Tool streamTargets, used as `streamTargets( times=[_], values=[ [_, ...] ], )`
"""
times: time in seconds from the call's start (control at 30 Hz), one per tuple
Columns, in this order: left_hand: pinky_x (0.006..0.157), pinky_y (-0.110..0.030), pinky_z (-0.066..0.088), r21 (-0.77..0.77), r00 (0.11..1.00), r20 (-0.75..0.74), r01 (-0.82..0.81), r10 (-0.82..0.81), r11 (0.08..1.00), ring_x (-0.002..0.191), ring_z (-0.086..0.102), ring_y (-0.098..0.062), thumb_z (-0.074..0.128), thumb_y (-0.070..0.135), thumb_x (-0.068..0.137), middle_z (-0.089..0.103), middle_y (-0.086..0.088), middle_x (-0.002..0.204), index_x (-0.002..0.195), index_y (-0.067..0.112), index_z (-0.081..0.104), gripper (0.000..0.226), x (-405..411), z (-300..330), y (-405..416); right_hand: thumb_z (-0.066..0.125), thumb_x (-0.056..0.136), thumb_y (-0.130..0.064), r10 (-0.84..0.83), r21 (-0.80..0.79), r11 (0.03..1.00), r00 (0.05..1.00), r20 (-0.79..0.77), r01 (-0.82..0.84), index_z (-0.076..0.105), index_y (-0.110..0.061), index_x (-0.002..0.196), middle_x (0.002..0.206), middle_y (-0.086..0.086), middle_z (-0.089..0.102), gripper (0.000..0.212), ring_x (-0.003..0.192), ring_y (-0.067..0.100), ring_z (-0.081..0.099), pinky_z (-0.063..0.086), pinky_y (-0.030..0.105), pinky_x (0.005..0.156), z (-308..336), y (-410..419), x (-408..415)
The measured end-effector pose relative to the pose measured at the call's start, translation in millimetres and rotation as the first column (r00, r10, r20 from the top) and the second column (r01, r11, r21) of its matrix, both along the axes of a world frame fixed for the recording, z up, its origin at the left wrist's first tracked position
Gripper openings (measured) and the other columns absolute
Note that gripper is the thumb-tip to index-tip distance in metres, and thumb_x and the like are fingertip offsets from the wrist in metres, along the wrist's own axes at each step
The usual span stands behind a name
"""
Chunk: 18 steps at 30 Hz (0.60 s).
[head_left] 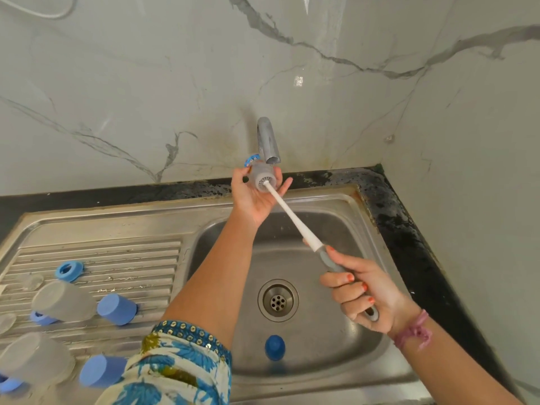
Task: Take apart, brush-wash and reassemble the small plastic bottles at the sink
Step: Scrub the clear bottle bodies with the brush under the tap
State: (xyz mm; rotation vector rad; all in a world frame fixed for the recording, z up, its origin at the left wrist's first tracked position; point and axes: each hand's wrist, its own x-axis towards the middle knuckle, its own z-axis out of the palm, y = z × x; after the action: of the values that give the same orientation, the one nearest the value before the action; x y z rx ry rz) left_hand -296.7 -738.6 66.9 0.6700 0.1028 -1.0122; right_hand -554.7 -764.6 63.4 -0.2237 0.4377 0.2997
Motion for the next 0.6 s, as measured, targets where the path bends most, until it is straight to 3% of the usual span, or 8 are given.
streamTargets(
  times=[0.07, 0.1, 0.17, 0.27, 0.37, 0.47, 0.53, 0.6],
  values=[
    [0.087, -0.051, 0.053, 0.084, 0.997, 0.077, -0.026, 0.019, 0.996, 0.076, 0.064, -0.026, 0.048, 0.027, 0.093, 0.057, -0.017, 0.102, 0.130, 0.005, 0.046, 0.043, 3.1, -0.4, -1.3, 0.064, 0.092, -0.030, -0.106, -0.452, 0.891, 0.986, -0.128, 0.037, 0.071, -0.019, 0.100, 0.056, -0.003, 0.034, 0.015, 0.035, 0.005, 0.029, 0.025, 0.015, 0.029, 7.6, 0.0, 1.8],
    [0.085, -0.049, 0.053, 0.133, 0.992, 0.124, -0.046, 0.029, 0.990, 0.080, 0.064, -0.027, 0.051, 0.023, 0.094, 0.056, -0.018, 0.109, 0.135, 0.005, 0.042, 0.045, 5.5, -1.2, -0.3, 0.058, 0.095, -0.030, -0.151, -0.721, 0.693, 0.974, -0.169, -0.017, 0.065, -0.035, 0.118, 0.058, -0.003, 0.037, 0.024, 0.037, 0.005, 0.030, 0.025, 0.016, 0.031, 11.7, -1.7, 0.7],
    [0.076, -0.049, 0.058, 0.232, 0.981, 0.191, -0.088, 0.043, 0.969, 0.093, 0.065, -0.031, 0.060, 0.016, 0.092, 0.054, -0.020, 0.121, 0.137, 0.010, 0.040, 0.050, 8.4, -6.1, 1.1, 0.050, 0.099, -0.035, -0.194, -0.971, -0.009, 0.953, -0.234, -0.240, 0.041, -0.052, 0.137, 0.064, -0.005, 0.047, 0.043, 0.043, 0.003, 0.039, 0.034, 0.018, 0.039, 11.3, -6.8, -1.8],
    [0.077, -0.055, 0.058, 0.318, 0.970, 0.225, -0.159, 0.089, 0.934, 0.099, 0.066, -0.034, 0.071, 0.012, 0.086, 0.054, -0.017, 0.123, 0.134, 0.015, 0.038, 0.058, 5.8, -10.4, 0.0, 0.040, 0.101, -0.038, -0.281, -0.462, -0.778, 0.894, -0.350, -0.426, 0.011, -0.056, 0.145, 0.070, -0.004, 0.049, 0.055, 0.048, 0.010, 0.040, 0.034, 0.025, 0.042, 6.8, -3.9, -4.5],
    [0.084, -0.052, 0.056, 0.366, 0.971, 0.195, -0.203, 0.139, 0.908, 0.100, 0.065, -0.031, 0.077, 0.015, 0.081, 0.057, -0.015, 0.118, 0.122, 0.010, 0.041, 0.055, 6.5, -9.4, -4.6, 0.064, 0.089, -0.020, -0.320, -0.212, -0.883, 0.869, -0.378, -0.418, 0.031, -0.041, 0.148, 0.064, -0.001, 0.041, 0.071, 0.040, 0.011, 0.016, 0.007, 0.023, 0.037, 2.3, -2.9, -2.5],
    [0.087, -0.046, 0.056, 0.393, 0.971, 0.182, -0.214, 0.153, 0.894, 0.091, 0.064, -0.025, 0.076, 0.017, 0.083, 0.057, -0.011, 0.102, 0.109, 0.008, 0.043, 0.042, 3.1, -8.6, -7.2, 0.048, 0.100, -0.030, -0.166, -0.591, -0.724, 0.922, -0.350, -0.355, 0.021, -0.048, 0.149, 0.072, -0.004, 0.047, 0.058, 0.046, 0.009, 0.037, 0.031, 0.025, 0.039, 1.6, 3.8, -0.2],
    [0.093, -0.044, 0.054, 0.352, 0.974, 0.162, -0.206, 0.157, 0.913, 0.089, 0.063, -0.023, 0.071, 0.019, 0.087, 0.059, -0.011, 0.102, 0.119, 0.006, 0.047, 0.042, 1.2, -13.0, -5.5, 0.052, 0.099, -0.029, -0.166, -0.985, -0.029, 0.973, -0.160, -0.167, 0.043, -0.049, 0.137, 0.065, -0.004, 0.047, 0.044, 0.044, 0.005, 0.038, 0.033, 0.020, 0.037, 3.8, 1.3, -0.1],
    [0.100, -0.045, 0.049, 0.213, 0.979, 0.111, -0.191, 0.170, 0.958, 0.092, 0.063, -0.024, 0.064, 0.022, 0.093, 0.061, -0.013, 0.103, 0.129, 0.003, 0.047, 0.044, 2.0, -18.2, -0.5, 0.056, 0.095, -0.024, -0.235, -0.665, 0.744, 0.957, -0.173, 0.063, 0.062, -0.033, 0.114, 0.058, -0.002, 0.038, 0.022, 0.035, 0.004, 0.029, 0.024, 0.015, 0.029, 13.2, -4.3, -4.8]
  ],
)
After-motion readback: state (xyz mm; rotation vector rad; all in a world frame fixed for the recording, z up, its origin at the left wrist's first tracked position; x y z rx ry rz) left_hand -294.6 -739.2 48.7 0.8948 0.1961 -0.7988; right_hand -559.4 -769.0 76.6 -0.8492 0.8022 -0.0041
